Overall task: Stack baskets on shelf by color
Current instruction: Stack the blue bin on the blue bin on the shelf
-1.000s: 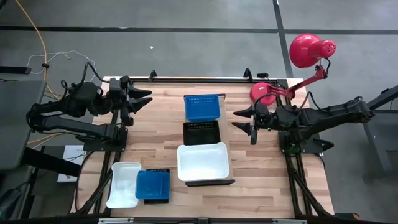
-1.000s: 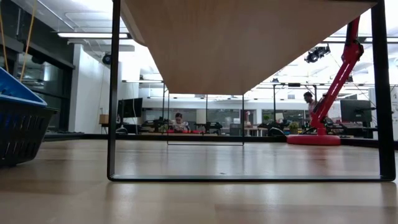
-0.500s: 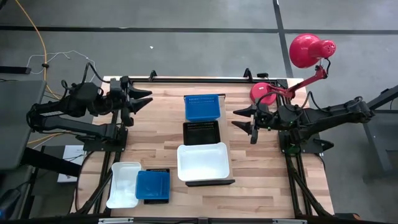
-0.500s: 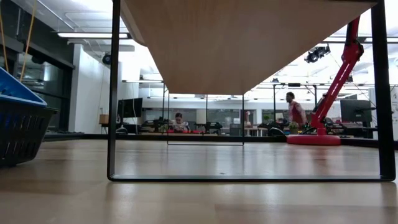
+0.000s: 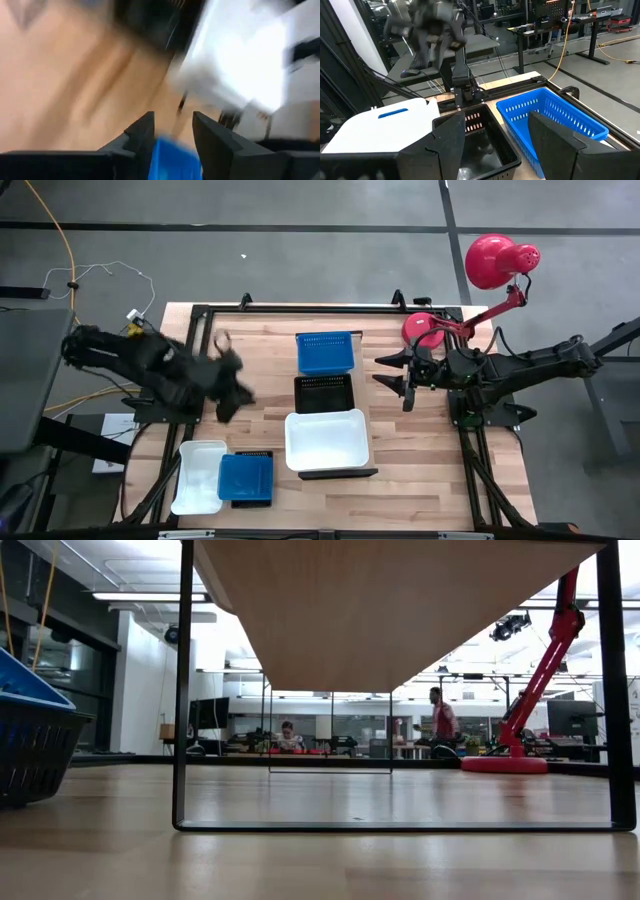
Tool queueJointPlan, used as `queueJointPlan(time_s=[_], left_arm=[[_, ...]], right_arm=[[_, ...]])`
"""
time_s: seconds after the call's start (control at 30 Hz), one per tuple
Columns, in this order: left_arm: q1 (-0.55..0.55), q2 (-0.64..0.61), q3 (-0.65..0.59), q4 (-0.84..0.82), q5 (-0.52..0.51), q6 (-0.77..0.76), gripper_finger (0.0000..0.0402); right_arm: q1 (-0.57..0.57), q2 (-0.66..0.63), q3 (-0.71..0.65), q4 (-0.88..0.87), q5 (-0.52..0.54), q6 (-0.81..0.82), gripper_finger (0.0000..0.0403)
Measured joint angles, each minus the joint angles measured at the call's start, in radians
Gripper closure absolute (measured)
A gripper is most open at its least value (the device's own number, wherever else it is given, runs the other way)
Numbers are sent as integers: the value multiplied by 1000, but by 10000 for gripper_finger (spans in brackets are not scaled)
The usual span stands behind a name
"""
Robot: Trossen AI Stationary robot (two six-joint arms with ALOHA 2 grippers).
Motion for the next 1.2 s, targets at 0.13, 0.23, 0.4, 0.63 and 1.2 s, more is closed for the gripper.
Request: queueJointPlan(time_s=[0.13, 0.23, 0.4, 0.63, 1.2], left_arm=[[-191, 98, 9, -169, 17, -370, 282], [-325, 168, 9, -248, 42, -653, 282], [-484, 283, 9, -286, 118, -1024, 283], [-547, 385, 10, -219, 146, -1243, 283], [-545, 473, 49, -232, 94, -1320, 283]], right_arm=[[0, 0, 0, 0, 0, 0, 199], [0, 0, 0, -2, 0, 0, 199], [-1, 0, 0, -5, 0, 0, 199], [-31, 0, 0, -5, 0, 0, 199], [-88, 0, 0, -17, 0, 0, 199]])
